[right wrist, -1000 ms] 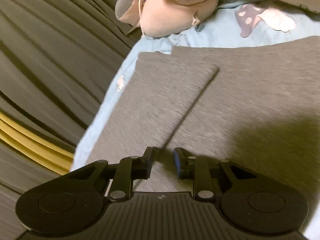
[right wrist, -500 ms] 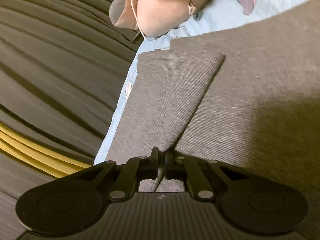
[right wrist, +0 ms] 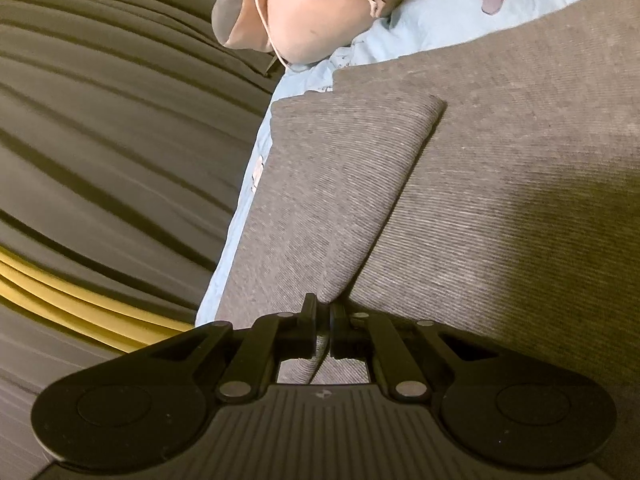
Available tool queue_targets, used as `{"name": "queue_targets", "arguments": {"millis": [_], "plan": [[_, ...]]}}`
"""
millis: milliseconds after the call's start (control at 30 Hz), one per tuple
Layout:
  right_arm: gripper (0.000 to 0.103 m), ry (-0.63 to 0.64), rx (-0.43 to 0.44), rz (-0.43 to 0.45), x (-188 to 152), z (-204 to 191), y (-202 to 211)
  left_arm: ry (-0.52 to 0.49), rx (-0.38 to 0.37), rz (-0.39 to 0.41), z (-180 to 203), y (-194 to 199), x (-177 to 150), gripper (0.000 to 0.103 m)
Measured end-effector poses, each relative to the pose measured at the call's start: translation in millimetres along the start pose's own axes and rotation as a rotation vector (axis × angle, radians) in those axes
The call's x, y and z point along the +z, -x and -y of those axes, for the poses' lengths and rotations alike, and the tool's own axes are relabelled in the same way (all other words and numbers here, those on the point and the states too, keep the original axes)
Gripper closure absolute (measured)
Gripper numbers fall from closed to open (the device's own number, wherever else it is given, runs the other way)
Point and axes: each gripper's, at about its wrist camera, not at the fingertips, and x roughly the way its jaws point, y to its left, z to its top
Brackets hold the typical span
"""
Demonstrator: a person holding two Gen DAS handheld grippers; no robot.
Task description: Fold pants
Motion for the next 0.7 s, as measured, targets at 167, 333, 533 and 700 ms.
{"name": "queue_targets", "arguments": {"millis": [167, 333, 533, 700], "plan": [[0.100, 0.002, -0.004, 0.007, -6.8, 0.5, 7.1, 0.010, 0.035, -0.087, 2.1, -30.2, 6.8, 0.031], [0.100, 0.017, -0.013, 0.011, -7.3, -1.8, 5.8, -0.057, 0.054, -0.096, 8.2, -46.5, 4.6, 0.044], [0.100, -0.023, 0.000, 0.005, -4.8, 1.2, 6.7, -0.062, 0.132, -0.149, 2.9, -63.1, 9.7, 0.028], [0.099, 0.005, -0.010, 0.010, -6.1, -2.2, 7.0, -0.103, 0.166, -0.157, 5.7, -60.3, 5.4, 0.091]]}}
